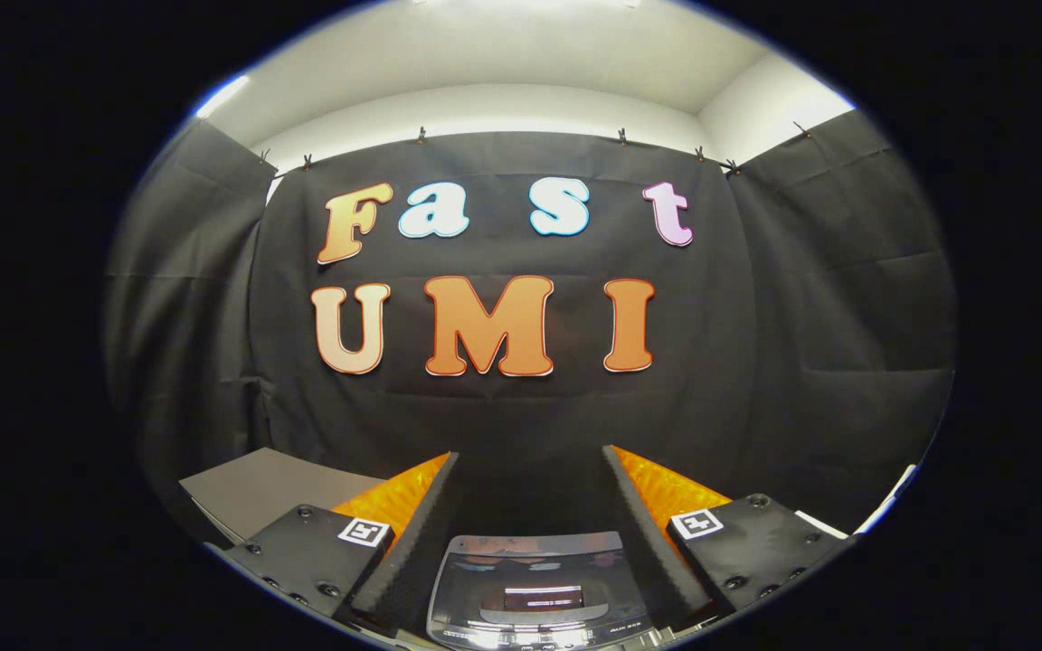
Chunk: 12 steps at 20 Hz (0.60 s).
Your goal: Put the clothes into the washing machine and then close the washing machine lid.
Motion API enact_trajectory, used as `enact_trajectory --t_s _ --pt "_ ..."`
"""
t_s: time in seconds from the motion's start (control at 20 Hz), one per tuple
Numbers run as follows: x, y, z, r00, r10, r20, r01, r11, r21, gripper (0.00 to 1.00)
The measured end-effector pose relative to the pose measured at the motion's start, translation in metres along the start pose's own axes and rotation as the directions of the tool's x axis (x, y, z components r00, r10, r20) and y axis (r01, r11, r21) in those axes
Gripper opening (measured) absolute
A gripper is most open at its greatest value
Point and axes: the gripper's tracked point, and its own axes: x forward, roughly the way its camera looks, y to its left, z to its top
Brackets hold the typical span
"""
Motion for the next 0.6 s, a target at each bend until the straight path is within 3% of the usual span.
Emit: enact_trajectory --t_s 0.6 --pt "0.0052 -0.0011 -0.0021 1.0 -0.009 -0.008 0.009 1.0 -0.019 0.97"
